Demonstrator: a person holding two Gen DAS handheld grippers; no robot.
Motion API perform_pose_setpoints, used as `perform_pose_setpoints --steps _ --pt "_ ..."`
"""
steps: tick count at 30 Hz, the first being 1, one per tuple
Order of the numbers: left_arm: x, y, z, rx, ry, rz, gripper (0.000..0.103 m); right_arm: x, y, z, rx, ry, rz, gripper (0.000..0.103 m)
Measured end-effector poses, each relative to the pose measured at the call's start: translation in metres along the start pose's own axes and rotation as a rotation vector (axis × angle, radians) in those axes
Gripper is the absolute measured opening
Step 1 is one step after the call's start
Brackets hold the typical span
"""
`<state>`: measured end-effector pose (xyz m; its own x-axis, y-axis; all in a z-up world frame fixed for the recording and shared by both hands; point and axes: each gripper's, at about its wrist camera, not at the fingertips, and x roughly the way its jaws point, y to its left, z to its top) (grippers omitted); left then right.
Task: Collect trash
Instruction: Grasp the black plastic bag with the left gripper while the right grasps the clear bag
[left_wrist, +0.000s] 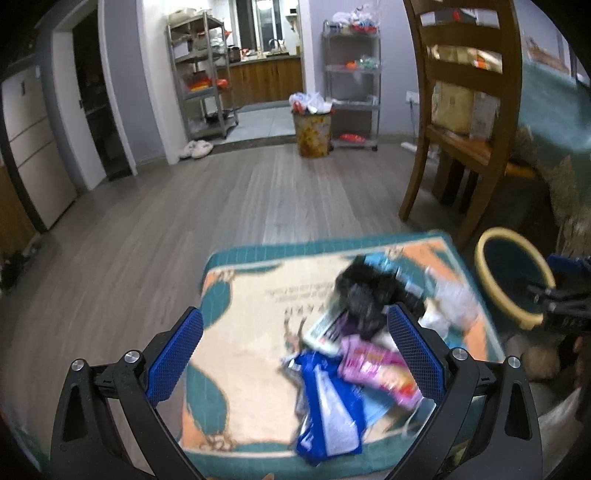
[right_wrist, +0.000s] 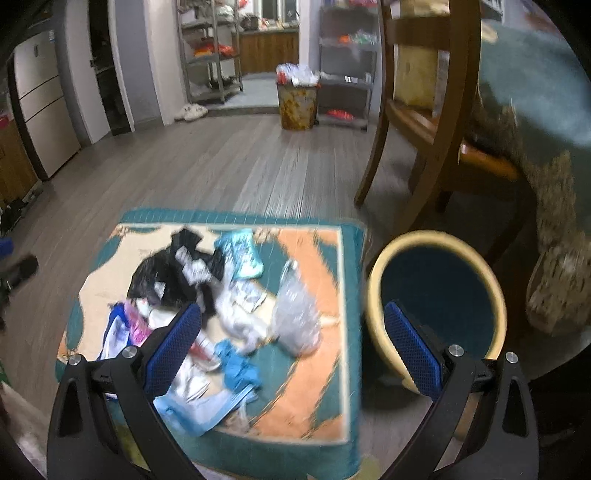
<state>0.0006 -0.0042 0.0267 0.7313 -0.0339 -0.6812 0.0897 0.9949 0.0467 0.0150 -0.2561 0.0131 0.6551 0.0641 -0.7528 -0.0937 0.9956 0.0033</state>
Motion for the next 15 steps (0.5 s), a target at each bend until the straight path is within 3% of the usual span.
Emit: perform_pose_setpoints --steps 2,6,8,11,15 --pt "0.000 0.004 0.017 -0.012 -0.047 -0.066 0.099 -0.003 -0.011 0.010 -0.019 -0.049 -0.016 0.097" --pt "0.035 0.008 0.030 -0.014 0.013 -0.026 0.099 0.015 -0.033 0.020 -0.021 -0.041 -0.036 0.097" --pt "0.052 0.011 0.029 -0.047 0.049 -0.048 0.099 0.030 -0.043 0.021 0.027 0.001 -0.004 0.097" --pt "0.075 0.011 0.024 -0.097 0.072 -0.144 0.099 0.056 -0.051 0.021 0.086 0.077 0.022 0.097" --pt "0.105 -0.015 0.020 0.024 0.135 -0.106 0.098 0.094 -0.040 0.023 0.094 0.171 0.095 0.097"
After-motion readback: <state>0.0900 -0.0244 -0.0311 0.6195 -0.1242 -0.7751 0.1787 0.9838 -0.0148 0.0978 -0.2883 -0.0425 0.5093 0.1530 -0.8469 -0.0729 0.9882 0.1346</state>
